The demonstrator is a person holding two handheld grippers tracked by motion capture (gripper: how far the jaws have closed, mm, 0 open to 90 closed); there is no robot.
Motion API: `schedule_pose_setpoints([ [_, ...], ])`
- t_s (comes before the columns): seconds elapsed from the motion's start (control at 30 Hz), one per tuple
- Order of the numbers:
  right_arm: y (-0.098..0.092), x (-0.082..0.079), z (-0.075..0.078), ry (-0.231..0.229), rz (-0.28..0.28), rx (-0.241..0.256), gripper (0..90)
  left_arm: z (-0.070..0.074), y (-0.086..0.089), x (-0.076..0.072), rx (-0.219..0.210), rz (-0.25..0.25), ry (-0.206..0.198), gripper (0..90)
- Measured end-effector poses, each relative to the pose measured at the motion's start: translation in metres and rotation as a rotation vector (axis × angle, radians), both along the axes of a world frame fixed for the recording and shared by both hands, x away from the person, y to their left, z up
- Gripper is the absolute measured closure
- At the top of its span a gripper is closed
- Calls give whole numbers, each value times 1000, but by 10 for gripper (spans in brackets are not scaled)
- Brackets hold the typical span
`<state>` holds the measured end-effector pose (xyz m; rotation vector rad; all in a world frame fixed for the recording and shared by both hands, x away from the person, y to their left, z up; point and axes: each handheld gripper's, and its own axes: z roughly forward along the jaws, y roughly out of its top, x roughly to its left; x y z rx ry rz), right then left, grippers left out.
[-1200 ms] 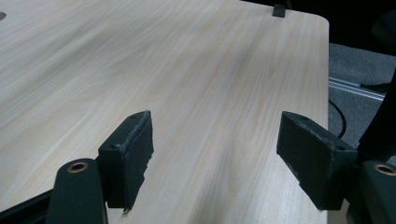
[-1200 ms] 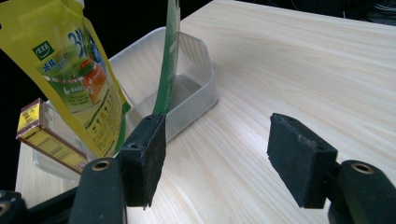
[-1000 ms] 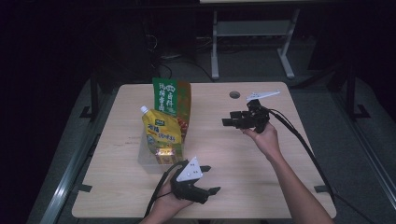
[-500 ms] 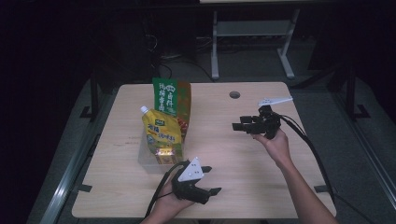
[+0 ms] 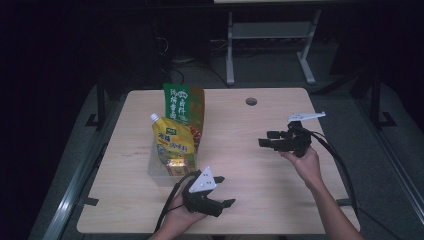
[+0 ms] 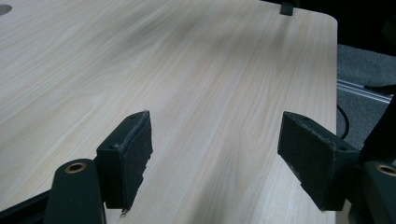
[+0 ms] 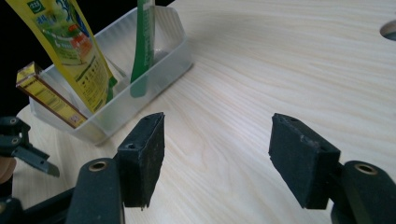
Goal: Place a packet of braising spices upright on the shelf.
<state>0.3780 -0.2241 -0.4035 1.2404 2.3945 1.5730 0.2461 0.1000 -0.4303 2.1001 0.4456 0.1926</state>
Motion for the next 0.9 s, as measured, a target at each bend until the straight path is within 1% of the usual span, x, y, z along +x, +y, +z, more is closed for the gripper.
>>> schedule_pose_setpoints([
  [0.13, -9, -6, -5, 8, -12, 12, 349, -1, -1, 0, 6, -1, -1, 248],
  [0.2, -14, -9, -8, 11, -15, 8, 345, -1, -1, 0, 6, -3, -6, 243],
  [0.23, -15, -11, -8, 19, -19, 11, 343, -1, -1, -1, 10, -2, -1, 242],
  [0.4, -26, -20, -16, 26, -38, 21, 339, -1, -1, 0, 9, 12, 6, 215],
  [0.53, -34, -26, -20, 33, -52, 30, 338, -1, 0, 1, 13, 18, 3, 198],
  [0.63, -38, -30, -23, 27, -55, 28, 336, -1, 0, 1, 12, 24, 4, 195],
  [0.7, -39, -33, -24, 36, -57, 25, 336, -1, 1, 2, 12, 27, 2, 193],
  [0.77, -42, -36, -26, 32, -57, 23, 336, -1, 1, 2, 13, 28, 3, 192],
  [0.9, -45, -43, -30, 43, -61, 24, 332, -1, 1, 2, 13, 30, 4, 192],
])
